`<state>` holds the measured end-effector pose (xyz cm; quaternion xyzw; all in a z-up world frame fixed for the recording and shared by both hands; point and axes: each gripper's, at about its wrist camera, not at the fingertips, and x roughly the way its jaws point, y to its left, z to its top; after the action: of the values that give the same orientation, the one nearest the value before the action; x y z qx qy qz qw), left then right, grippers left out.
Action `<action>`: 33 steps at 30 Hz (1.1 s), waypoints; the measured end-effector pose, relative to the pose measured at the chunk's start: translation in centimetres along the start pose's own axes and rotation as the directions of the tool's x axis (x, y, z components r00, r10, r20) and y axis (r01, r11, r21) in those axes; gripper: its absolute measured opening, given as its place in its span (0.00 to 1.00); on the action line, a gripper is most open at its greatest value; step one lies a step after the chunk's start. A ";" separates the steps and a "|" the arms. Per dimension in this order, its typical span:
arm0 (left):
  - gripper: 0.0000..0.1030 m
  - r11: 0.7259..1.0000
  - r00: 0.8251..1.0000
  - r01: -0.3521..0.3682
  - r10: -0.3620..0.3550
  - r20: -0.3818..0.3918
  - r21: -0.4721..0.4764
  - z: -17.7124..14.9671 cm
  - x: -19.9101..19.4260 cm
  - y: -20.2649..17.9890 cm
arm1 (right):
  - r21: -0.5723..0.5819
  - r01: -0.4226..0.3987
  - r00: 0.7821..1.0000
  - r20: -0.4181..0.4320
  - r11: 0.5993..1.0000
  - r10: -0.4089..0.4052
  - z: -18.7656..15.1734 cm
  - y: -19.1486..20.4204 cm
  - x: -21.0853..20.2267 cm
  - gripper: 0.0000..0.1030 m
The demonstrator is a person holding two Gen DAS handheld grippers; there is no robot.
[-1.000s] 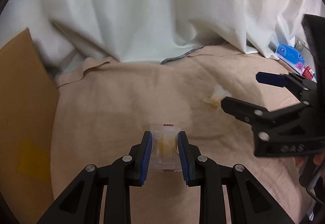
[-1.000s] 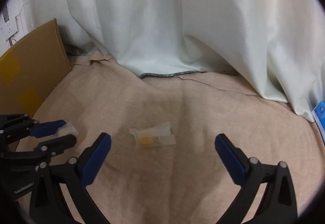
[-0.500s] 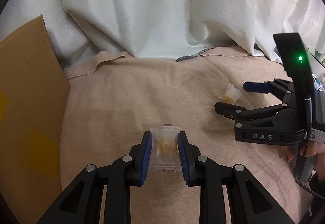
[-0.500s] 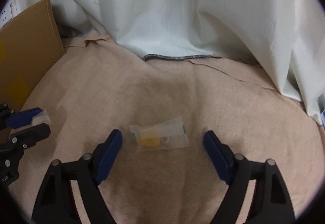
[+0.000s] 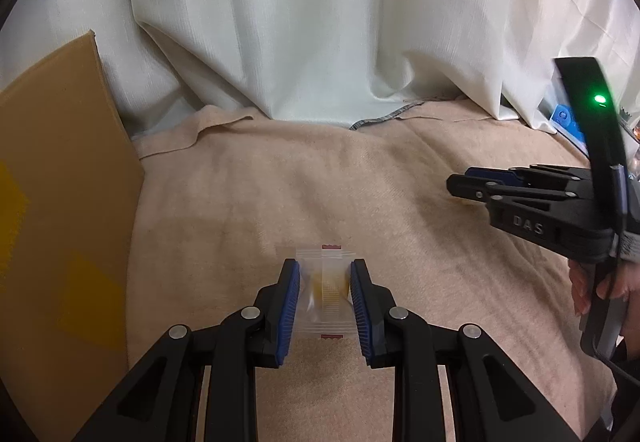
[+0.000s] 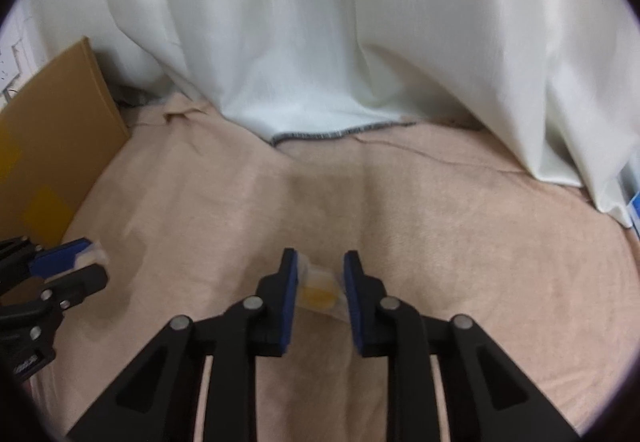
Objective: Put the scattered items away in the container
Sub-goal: 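Grasp the other clear candy packet with the right tool while the left tool holds its packet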
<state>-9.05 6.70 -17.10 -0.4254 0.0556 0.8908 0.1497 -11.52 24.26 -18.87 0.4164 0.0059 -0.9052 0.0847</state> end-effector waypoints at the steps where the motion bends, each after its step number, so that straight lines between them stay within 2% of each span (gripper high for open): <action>1: 0.26 1.000 1.000 0.000 0.000 0.002 0.001 0.1 -0.1 0.0 | -0.008 -0.004 1.000 0.011 1.000 0.004 -0.1 0.1 -0.7 0.23; 4: 0.26 1.000 1.000 0.002 -0.002 0.012 0.003 0.2 -0.6 -0.2 | -0.031 -0.017 0.999 0.047 0.999 0.018 -0.8 0.5 -3.0 0.18; 5: 0.26 1.000 1.000 0.004 -0.004 0.013 0.000 0.2 -0.7 -0.2 | -0.034 -0.022 0.998 0.053 0.999 0.024 -1.0 0.5 -3.6 0.10; 8: 0.26 1.000 1.000 0.012 -0.012 0.011 -0.006 0.1 -0.7 -0.5 | -0.042 -0.034 0.999 0.040 0.999 0.036 -1.8 0.8 -4.2 0.10; 10: 0.26 1.000 1.000 0.015 -0.015 0.011 -0.005 -0.1 -0.7 -0.7 | -0.068 -0.014 1.000 0.006 0.998 0.014 -2.5 1.0 -3.9 0.11; 13: 0.26 1.000 1.000 0.021 -0.021 0.010 -0.010 -0.4 -0.7 -0.9 | -0.071 0.000 1.000 -0.012 0.997 -0.001 -3.4 0.7 -3.7 0.27; 15: 0.26 1.000 1.000 0.025 -0.025 0.010 -0.010 -0.6 -0.7 -1.0 | -0.071 -0.002 1.000 -0.025 0.997 0.001 -3.8 0.7 -3.7 0.63; 16: 0.26 1.000 1.000 0.024 -0.023 0.010 -0.011 -0.7 -0.7 -1.0 | -0.080 0.007 1.000 -0.018 0.997 -0.009 -4.0 0.7 -3.9 0.68; 20: 0.26 1.000 1.000 0.026 -0.026 0.006 -0.011 -0.9 -0.8 -1.0 | -0.116 0.031 0.999 -0.006 0.993 -0.032 -4.9 1.1 -4.6 0.70; 26: 0.26 1.000 1.000 0.024 -0.024 0.012 -0.009 -0.8 -0.9 -1.0 | -0.106 -0.010 1.000 -0.017 0.994 0.009 -5.6 1.5 -4.8 0.70; 33: 0.26 1.000 1.000 0.027 -0.027 0.004 -0.011 -1.0 -0.9 -0.8 | -0.148 -0.032 0.999 -0.046 0.988 0.025 -6.2 3.4 -3.8 0.70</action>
<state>-7.50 6.98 -17.03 -0.4252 0.0447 0.8898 0.1593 -3.95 21.99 -19.85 0.4288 0.0692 -0.8915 0.1285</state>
